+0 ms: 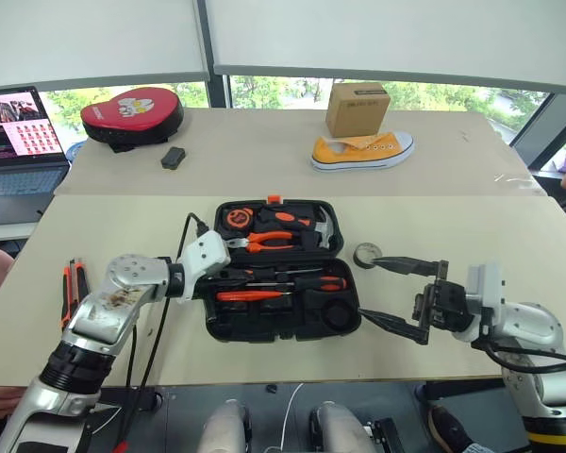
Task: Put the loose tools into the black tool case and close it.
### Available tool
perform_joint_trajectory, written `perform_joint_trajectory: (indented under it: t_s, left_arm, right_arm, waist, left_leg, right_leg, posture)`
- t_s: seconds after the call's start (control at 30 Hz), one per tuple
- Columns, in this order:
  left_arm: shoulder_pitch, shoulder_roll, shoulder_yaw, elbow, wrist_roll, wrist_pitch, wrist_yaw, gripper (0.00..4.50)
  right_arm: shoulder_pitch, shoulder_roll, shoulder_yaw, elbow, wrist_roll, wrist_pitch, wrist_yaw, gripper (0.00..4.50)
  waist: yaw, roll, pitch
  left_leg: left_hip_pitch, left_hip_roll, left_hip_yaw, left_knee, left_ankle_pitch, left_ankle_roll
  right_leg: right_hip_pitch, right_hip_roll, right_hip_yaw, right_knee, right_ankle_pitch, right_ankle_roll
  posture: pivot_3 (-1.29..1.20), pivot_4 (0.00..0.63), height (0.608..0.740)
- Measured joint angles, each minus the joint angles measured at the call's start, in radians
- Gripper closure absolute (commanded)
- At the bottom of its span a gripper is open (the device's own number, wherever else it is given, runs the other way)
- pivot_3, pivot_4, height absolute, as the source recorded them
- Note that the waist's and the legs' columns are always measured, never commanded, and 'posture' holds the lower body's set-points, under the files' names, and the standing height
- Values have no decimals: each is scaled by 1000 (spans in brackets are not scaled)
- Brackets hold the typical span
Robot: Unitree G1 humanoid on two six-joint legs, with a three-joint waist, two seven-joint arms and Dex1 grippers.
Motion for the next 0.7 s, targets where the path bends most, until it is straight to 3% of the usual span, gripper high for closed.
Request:
perform_joint_trajectory:
  t_s: [0.7]
  left_arm:
    - [37,12,-1,-42,-13,0,-39,4470]
  right_arm:
    - [18,17,7,12,-11,-12,-5,0]
  waist:
    - [0,1,0]
  left_leg:
    - [2,0,0,0,0,0]
  right_leg:
    - [1,0,0,0,0,0]
  posture:
    - [0,150,740]
